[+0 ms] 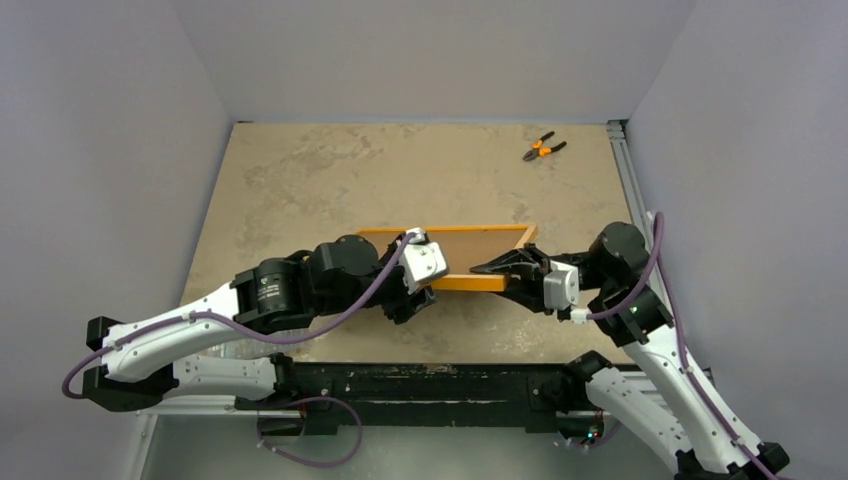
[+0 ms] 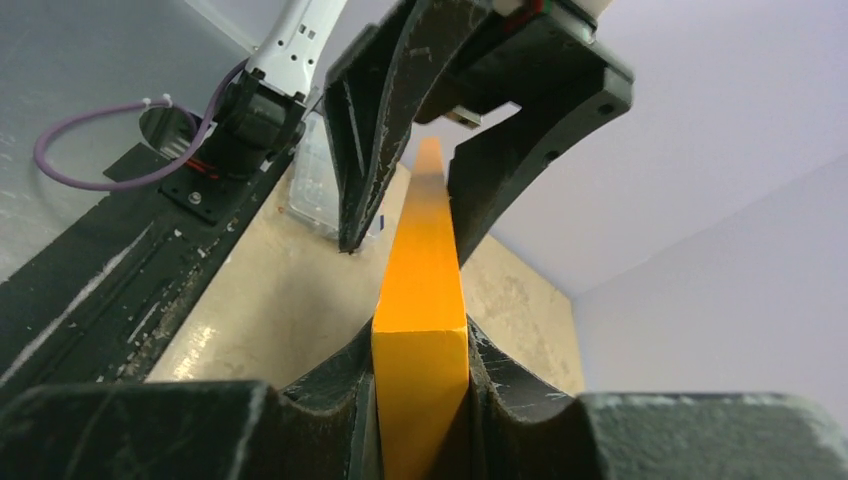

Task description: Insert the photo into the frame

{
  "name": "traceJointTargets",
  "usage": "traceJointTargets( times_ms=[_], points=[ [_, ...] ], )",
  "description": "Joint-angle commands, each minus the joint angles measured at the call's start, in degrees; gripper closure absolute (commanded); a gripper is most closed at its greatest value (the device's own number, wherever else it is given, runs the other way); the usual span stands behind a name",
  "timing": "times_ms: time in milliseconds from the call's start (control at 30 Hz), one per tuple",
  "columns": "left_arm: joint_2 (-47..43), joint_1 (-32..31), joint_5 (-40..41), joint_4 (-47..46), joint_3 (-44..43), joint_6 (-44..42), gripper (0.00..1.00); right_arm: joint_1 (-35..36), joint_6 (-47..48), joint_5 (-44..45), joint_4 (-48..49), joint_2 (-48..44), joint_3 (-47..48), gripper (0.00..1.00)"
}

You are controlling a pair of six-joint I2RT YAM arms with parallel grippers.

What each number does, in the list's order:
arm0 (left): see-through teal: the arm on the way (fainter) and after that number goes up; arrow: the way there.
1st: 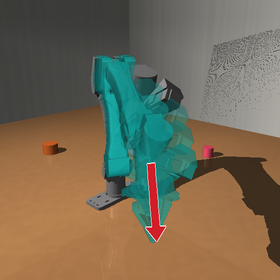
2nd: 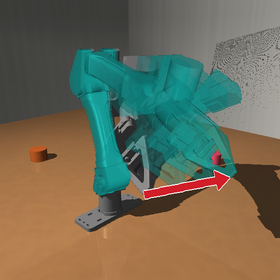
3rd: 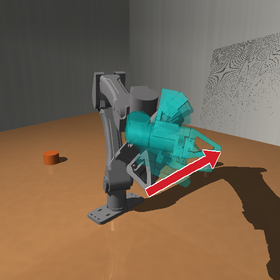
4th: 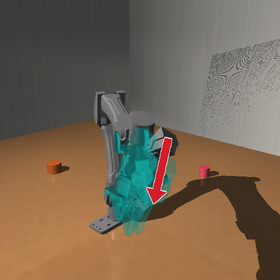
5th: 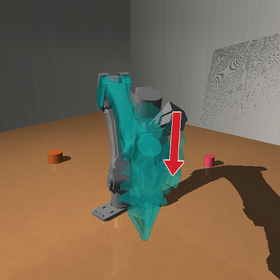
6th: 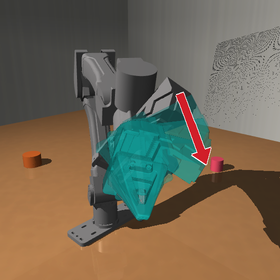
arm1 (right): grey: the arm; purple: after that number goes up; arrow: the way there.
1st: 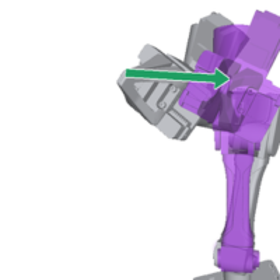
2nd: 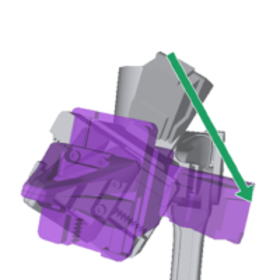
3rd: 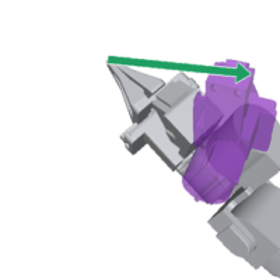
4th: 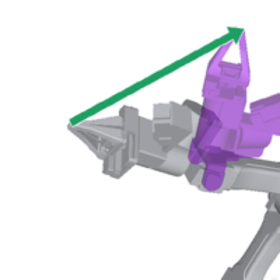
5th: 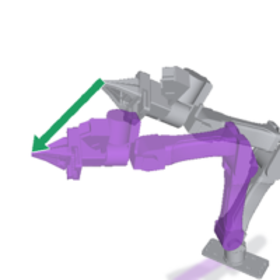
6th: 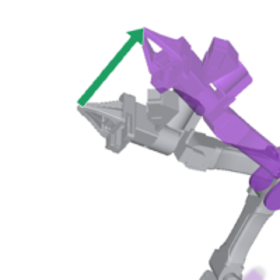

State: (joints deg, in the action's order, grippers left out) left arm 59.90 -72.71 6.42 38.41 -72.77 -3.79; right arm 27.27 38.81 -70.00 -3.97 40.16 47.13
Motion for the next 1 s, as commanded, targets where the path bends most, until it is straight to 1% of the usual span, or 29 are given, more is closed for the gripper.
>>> traceJointTargets(
  times_ms=[0,33,100,167,267,367,433,567,700,833,967],
  points=[
    [0.8,0.03,-0.33,-1.61,-3.01,11.2,0.31,-0.19,-12.45,7.45,2.95,1.96,-0.6,1.0],
    [0.54,0.08,0.39,-1.63,-3.47,11.19,0.24,-0.13,-14.7,8.28,4.34,2.04,-0.89,1.0],
    [-0.11,0.07,2.37,-1.99,-4.41,11.07,0.12,-0.16,-19.45,10.31,6.93,2.3,-1.35,1.0],
    [-0.66,0.02,4.41,-2.25,-5.76,10.83,0.07,-0.18,-25.26,13.9,9.36,2.82,-1.58,1.0],
    [-1.73,0.04,7.27,-2.94,-7.45,10.98,0.06,-0.12,-31.23,18.71,8.55,4.65,-0.09,1.0],
    [-3.41,0.04,9.53,-4.18,-7.69,11.83,0.06,-0.13,-37.94,25.99,4.88,7.32,2.96,1.0],
    [-5.08,0.02,10.86,-5.24,-6.94,12.92,0.06,-0.13,-42.54,29.06,2.29,9.49,5.0,1.0],
    [-8.85,0.02,10.83,-8.12,-3.11,15.57,0.08,-0.2,-49.08,35.59,-0.17,12.57,6.82,1.0],
    [-11.37,0.03,11.41,-9.34,2.18,19.65,0.09,-0.2,-55.95,43.46,-0.22,13.02,5.44,1.0],
    [-11.73,0.07,11.54,-9.72,7.11,24.71,0.09,-0.35,-59.17,50.84,-1.43,12.11,3.34,1.0],
    [-10.67,0.04,11.66,-9.98,11.24,30.4,0.1,-1.79,-61.76,54.43,-4.52,11.51,1.58,1.0]
  ],
)
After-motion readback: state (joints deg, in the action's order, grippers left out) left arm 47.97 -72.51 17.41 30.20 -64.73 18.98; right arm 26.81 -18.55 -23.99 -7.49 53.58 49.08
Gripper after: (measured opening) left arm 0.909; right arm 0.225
